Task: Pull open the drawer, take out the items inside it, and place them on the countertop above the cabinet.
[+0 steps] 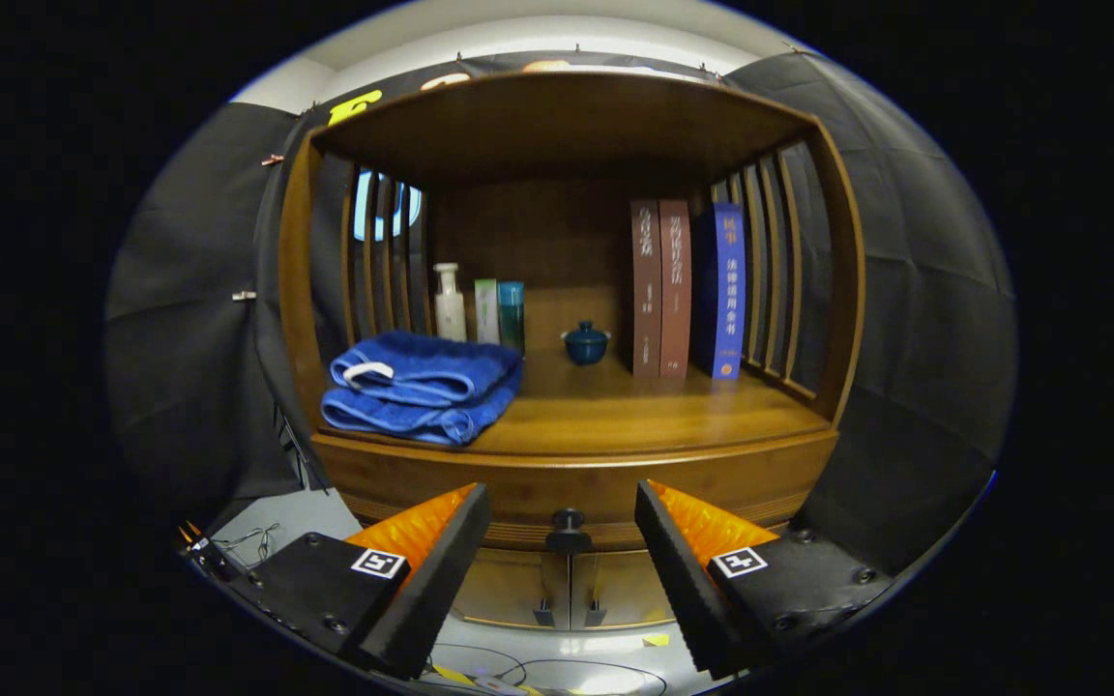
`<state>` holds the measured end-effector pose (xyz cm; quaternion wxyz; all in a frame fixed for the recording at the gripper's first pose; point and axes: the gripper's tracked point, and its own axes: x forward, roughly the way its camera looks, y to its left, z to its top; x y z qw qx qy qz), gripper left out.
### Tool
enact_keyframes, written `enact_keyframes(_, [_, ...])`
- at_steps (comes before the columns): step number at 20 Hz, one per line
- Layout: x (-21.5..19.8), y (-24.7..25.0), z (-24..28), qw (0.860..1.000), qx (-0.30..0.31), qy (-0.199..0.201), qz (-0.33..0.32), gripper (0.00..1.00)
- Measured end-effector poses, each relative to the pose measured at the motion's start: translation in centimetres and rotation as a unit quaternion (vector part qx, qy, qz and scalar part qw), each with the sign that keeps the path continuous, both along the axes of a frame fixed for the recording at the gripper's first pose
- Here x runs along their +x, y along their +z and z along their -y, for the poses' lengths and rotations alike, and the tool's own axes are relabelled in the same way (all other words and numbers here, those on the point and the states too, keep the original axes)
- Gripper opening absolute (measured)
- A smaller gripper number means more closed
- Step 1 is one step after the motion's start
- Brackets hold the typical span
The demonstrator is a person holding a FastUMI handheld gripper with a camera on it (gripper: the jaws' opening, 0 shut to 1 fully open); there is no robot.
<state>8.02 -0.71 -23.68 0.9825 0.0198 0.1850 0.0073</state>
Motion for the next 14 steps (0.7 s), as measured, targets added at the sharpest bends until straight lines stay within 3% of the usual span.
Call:
enact_keyframes(11, [4.5,-9.9,0.2,0.997,0.015,-0.011,-0.077,0.87])
enact_keyframes(14, [4.6,-10.6,0.0,0.996,0.003,-0.011,-0.086,0.62])
